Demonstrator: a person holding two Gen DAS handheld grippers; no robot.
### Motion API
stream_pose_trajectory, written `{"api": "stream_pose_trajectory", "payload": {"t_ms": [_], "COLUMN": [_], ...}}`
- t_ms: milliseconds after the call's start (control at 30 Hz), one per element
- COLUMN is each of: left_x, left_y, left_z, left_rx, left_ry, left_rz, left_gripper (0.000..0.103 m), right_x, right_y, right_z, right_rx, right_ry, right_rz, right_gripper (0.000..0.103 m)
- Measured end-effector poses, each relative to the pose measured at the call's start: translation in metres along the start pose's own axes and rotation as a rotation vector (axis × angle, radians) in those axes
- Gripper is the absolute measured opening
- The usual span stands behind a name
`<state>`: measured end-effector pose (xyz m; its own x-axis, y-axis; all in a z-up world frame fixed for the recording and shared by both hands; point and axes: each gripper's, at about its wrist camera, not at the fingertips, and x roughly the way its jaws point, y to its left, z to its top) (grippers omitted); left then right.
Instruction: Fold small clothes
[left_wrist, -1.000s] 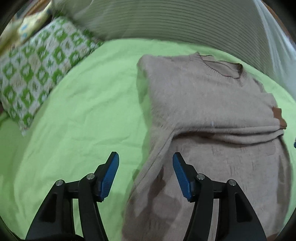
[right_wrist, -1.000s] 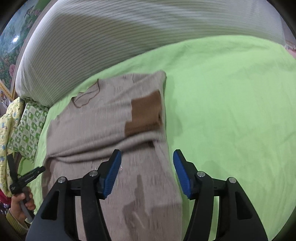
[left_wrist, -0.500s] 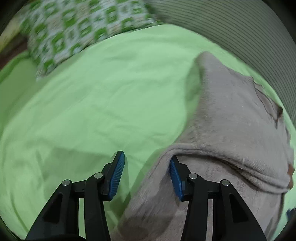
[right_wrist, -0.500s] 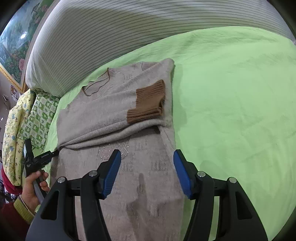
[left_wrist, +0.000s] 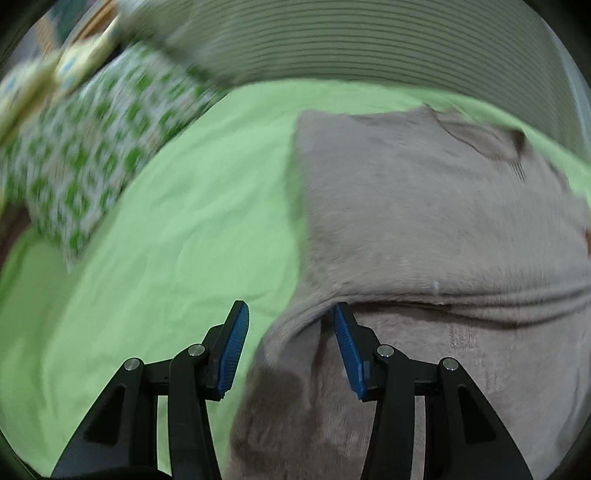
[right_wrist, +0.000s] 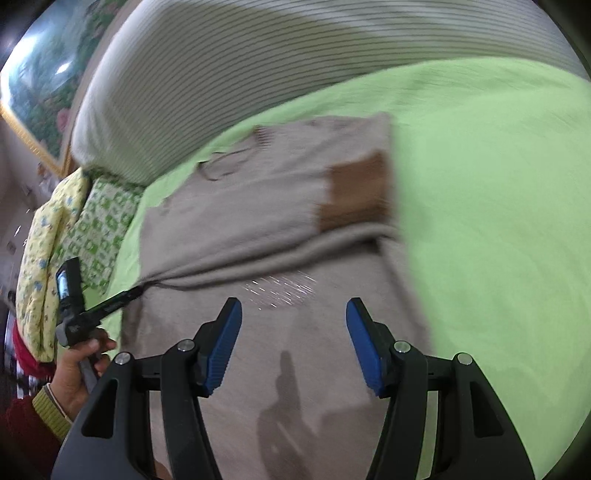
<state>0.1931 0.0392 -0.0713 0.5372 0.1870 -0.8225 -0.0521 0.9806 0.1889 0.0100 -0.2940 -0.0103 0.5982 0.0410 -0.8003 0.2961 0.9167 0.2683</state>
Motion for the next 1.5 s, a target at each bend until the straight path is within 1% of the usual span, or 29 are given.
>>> {"api": "stream_pose_trajectory", "payload": {"t_ms": [33,100,200,267,333,433,467,500,533,600,633,667,700,733,767,800,867,933,967,1033,1067,1100,1133,1167,1233,1300,1367,1433,1500], "left_x": [0.001,0.005,0.013,0.014,0.018,0.022,0.023,0.025,0.028,0.033,0.036,0.037,0.038,0.038,0.036,0.035,0.036,0.044,0.046,0.047,0.047,0.045,0.042,0.037,0.024,0.011,0.001,-0.013,-0.024], "left_y": [-0.007,-0.013,-0.010,-0.008,-0.002,0.010,0.011,0.014,0.019,0.036,0.043,0.049,0.055,0.059,0.061,0.065,0.074,0.081,0.082,0.083,0.084,0.086,0.087,0.089,0.096,0.103,0.108,0.115,0.114], "left_z": [0.003,0.003,0.007,0.008,0.008,0.008,0.008,0.005,0.004,0.000,-0.002,-0.004,-0.005,-0.005,-0.006,-0.006,-0.009,-0.017,-0.019,-0.020,-0.019,-0.018,-0.016,-0.015,-0.017,-0.026,-0.036,-0.058,-0.071], "left_rx": [0.047,0.102,0.118,0.103,0.046,-0.057,-0.080,-0.125,-0.161,-0.280,-0.327,-0.362,-0.390,-0.405,-0.411,-0.425,-0.478,-0.538,-0.543,-0.537,-0.539,-0.535,-0.517,-0.496,-0.473,-0.474,-0.475,-0.471,-0.451], "left_ry": [-0.015,-0.034,-0.044,-0.048,-0.041,-0.030,-0.025,-0.015,-0.006,0.005,0.008,0.011,0.012,0.009,0.003,-0.004,-0.010,0.011,0.017,0.026,0.033,0.045,0.050,0.052,0.050,0.060,0.076,0.097,0.119], "left_rz": [0.026,0.063,0.067,0.054,0.014,-0.068,-0.088,-0.120,-0.134,-0.204,-0.232,-0.253,-0.271,-0.280,-0.283,-0.285,-0.311,-0.360,-0.370,-0.384,-0.394,-0.406,-0.399,-0.389,-0.383,-0.404,-0.412,-0.433,-0.440], "left_gripper": [0.050,0.050,0.051,0.050,0.047,0.037,0.030,0.020,0.018,0.013,0.013,0.012,0.011,0.010,0.010,0.010,0.010,0.010,0.010,0.011,0.014,0.020,0.023,0.030,0.033,0.036,0.042,0.043,0.046], "right_x": [0.009,0.028,0.059,0.087,0.117,0.168,0.187,0.200,0.214,0.242,0.258,0.270,0.280,0.285,0.284,0.282,0.280,0.285,0.290,0.289,0.286,0.282,0.274,0.263,0.232,0.199,0.165,0.139,0.109], "right_y": [0.010,0.029,0.061,0.086,0.111,0.157,0.174,0.185,0.197,0.217,0.226,0.232,0.237,0.242,0.248,0.251,0.249,0.247,0.245,0.243,0.243,0.241,0.239,0.237,0.228,0.212,0.193,0.175,0.154], "right_z": [0.007,0.023,0.050,0.070,0.089,0.113,0.120,0.124,0.129,0.134,0.132,0.128,0.122,0.117,0.113,0.112,0.115,0.112,0.109,0.108,0.111,0.115,0.117,0.119,0.118,0.111,0.095,0.076,0.052], "right_rx": [-0.018,-0.056,-0.121,-0.161,-0.204,-0.292,-0.322,-0.345,-0.371,-0.413,-0.447,-0.475,-0.505,-0.529,-0.555,-0.555,-0.501,-0.486,-0.492,-0.473,-0.458,-0.434,-0.411,-0.387,-0.342,-0.290,-0.249,-0.217,-0.182], "right_ry": [0.007,0.013,0.017,0.027,0.057,0.093,0.105,0.114,0.126,0.164,0.199,0.235,0.280,0.303,0.284,0.263,0.238,0.223,0.235,0.229,0.229,0.228,0.218,0.190,0.134,0.103,0.089,0.090,0.091], "right_rz": [0.019,0.050,0.093,0.133,0.176,0.244,0.265,0.270,0.274,0.281,0.257,0.244,0.248,0.245,0.233,0.250,0.280,0.243,0.217,0.223,0.227,0.228,0.228,0.233,0.261,0.282,0.276,0.258,0.221], "right_gripper": [0.060,0.060,0.060,0.060,0.060,0.060,0.060,0.060,0.060,0.060,0.055,0.042,0.010,0.010,0.010,0.010,0.008,0.008,0.009,0.020,0.024,0.036,0.046,0.049,0.056,0.056,0.056,0.056,0.056]}}
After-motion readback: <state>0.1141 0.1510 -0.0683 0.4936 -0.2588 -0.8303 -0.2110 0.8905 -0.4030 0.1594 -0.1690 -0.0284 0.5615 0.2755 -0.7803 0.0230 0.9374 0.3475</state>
